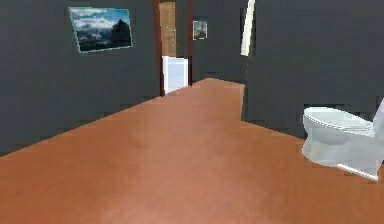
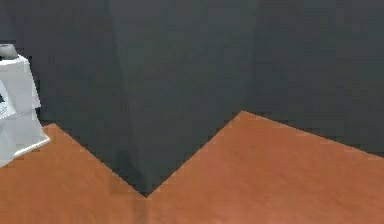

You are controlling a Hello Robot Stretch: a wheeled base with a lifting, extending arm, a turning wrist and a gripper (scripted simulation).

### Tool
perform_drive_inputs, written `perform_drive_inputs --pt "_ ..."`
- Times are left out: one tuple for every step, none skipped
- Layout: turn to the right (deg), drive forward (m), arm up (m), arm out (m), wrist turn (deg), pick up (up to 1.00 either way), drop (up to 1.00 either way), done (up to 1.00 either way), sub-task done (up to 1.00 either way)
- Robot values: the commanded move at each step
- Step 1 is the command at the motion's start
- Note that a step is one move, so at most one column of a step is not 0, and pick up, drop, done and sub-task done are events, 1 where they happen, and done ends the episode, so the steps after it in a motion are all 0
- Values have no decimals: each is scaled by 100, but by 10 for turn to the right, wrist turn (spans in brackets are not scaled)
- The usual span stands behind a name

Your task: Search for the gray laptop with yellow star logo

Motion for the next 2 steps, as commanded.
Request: perform_drive_inputs --pt "30 0 0 0 0 0 0 0 0" --pt "0 100 0 0 0 0 0 0 0"
